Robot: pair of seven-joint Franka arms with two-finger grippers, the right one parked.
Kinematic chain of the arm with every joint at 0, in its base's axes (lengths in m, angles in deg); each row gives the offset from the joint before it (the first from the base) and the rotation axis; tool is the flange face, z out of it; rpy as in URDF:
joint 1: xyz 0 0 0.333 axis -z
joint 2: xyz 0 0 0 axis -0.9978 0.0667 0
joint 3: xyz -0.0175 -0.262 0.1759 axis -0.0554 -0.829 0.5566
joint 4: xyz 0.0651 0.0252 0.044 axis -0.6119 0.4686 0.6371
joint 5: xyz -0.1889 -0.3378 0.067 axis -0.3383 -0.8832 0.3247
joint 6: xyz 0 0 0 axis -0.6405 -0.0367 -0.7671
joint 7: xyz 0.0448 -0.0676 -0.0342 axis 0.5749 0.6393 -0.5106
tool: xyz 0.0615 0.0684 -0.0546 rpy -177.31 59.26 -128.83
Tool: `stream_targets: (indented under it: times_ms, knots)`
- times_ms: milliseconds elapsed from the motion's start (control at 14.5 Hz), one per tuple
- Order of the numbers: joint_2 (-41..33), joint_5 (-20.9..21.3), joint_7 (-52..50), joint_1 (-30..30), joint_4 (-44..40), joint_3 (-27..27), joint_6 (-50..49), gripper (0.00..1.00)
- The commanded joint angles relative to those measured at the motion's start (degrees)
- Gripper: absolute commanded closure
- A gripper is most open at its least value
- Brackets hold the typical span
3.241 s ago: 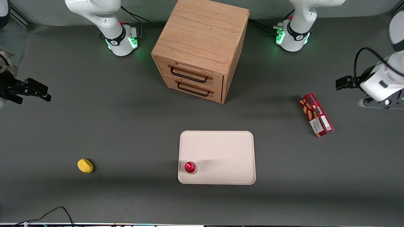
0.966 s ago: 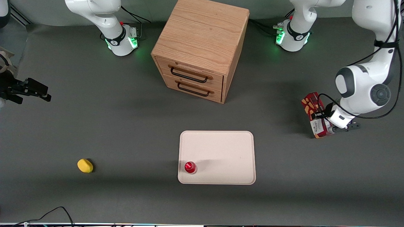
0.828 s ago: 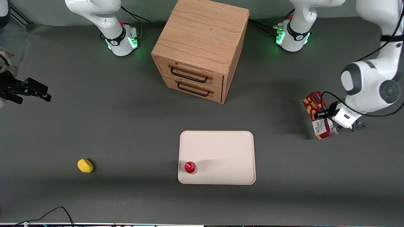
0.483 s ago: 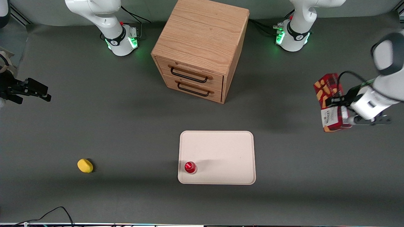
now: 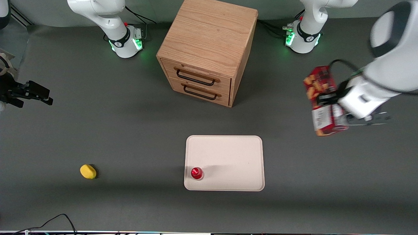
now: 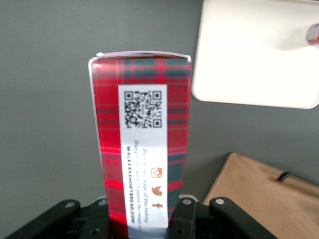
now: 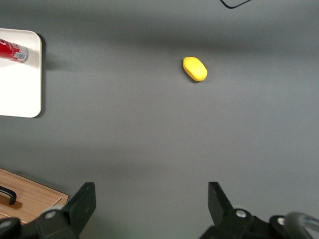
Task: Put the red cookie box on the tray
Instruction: 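Lift the cookie box upright with the left gripper, then carry the upright box over the cream tray with the left gripper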
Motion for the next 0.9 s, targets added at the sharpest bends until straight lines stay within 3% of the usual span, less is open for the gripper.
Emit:
stream_targets:
  times_ms: [0,345,621,828]
  knots:
    - [13.1,2.2,-14.2,2.4,-14.5,-4.7,-0.4,1.00]
    - [23.7,5.7,-26.6,8.3,-17.0,-5.6,13.5,1.00]
    - [29.1,12.4,-30.2,10.6,-13.9,-5.6,24.8,1.00]
    - [29.9,14.3,-29.5,10.2,-9.8,-5.7,30.9,1.00]
